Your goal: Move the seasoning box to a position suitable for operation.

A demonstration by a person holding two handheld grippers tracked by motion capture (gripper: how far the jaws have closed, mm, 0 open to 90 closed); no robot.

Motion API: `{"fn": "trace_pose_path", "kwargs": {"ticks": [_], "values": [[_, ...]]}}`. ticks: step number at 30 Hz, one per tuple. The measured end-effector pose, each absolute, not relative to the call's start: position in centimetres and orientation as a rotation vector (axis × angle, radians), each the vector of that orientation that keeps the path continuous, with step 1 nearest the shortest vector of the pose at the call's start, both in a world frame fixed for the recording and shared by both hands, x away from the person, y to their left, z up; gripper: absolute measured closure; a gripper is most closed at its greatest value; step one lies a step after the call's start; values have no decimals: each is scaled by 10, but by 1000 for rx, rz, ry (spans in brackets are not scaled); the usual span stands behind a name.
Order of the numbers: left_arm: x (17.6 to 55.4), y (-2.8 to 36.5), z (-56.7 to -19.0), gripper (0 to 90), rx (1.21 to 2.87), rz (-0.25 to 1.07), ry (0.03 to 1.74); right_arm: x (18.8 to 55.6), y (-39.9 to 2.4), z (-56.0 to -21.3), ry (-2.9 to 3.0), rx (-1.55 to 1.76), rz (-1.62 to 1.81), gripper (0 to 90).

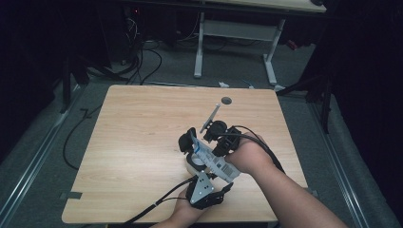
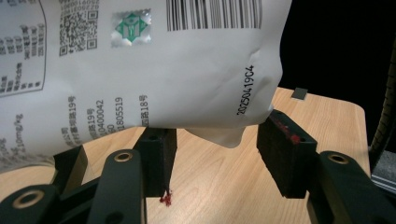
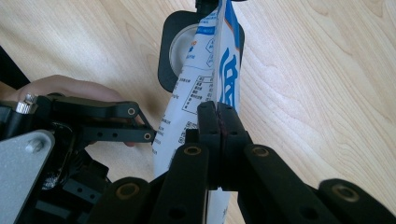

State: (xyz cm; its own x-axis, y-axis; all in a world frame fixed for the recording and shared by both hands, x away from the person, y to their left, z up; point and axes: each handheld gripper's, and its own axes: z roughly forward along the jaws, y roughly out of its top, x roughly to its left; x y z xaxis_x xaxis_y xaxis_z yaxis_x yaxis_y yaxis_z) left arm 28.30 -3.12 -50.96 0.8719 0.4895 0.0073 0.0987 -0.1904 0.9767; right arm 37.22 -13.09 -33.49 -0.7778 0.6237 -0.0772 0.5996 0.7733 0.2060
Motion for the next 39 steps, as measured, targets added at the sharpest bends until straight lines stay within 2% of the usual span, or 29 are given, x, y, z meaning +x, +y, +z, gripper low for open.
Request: {"fn": "trace_pose_path", "kwargs": {"ticks": [19, 33, 39], "values": [[281, -29, -519, 525, 1791, 338, 492, 370, -140, -337, 2823, 997, 251, 900], [280, -32, -518, 503, 1785, 300, 476, 373, -139, -341, 2821, 1001, 259, 900], [286, -37, -516, 442, 1792, 261, 536, 372, -137, -343, 2826, 1012, 270, 900]]}}
